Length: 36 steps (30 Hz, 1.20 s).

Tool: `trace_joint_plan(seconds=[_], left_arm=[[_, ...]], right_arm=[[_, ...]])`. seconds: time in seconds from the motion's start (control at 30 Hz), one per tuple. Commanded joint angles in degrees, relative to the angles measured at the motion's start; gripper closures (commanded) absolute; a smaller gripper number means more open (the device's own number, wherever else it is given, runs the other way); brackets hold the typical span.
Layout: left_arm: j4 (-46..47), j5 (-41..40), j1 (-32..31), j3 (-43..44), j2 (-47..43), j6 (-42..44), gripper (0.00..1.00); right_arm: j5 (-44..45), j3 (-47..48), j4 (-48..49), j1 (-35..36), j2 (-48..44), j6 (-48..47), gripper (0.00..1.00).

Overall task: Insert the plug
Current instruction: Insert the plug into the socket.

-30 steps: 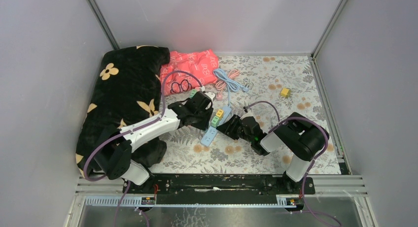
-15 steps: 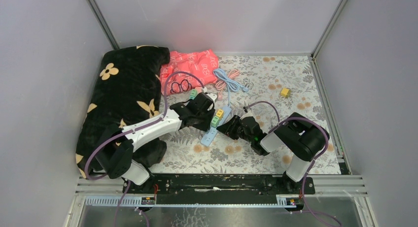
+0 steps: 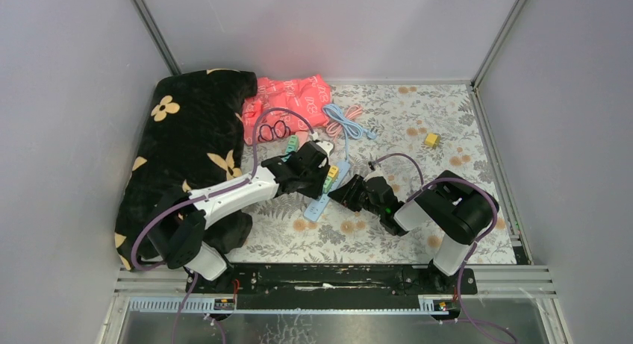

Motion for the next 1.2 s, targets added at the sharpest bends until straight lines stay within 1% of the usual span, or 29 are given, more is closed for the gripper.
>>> trace_joint_plan(seconds=[0.0, 0.3, 0.67, 1.17], left_arm=[[5.1, -2.0, -0.3, -0.6, 1.5, 1.2, 1.0], [5.9, -1.6, -0.3, -1.3, 2.3, 1.3, 1.0], [6.5, 1.7, -0.5, -1.3, 3.3, 0.6, 1.0], [7.4, 1.8, -0.7, -1.1, 4.0, -0.4, 1.0]], right_arm=[[-0.8, 0.5, -2.2, 1.3, 0.1, -2.1, 0.69], [-0.8, 0.6, -2.3, 1.2, 0.1, -2.2, 0.69], [-1.2, 0.8, -2.4, 1.3, 0.0, -2.1, 0.69], [-1.4, 0.8, -2.2, 1.3, 0.0, -2.3, 0.69]])
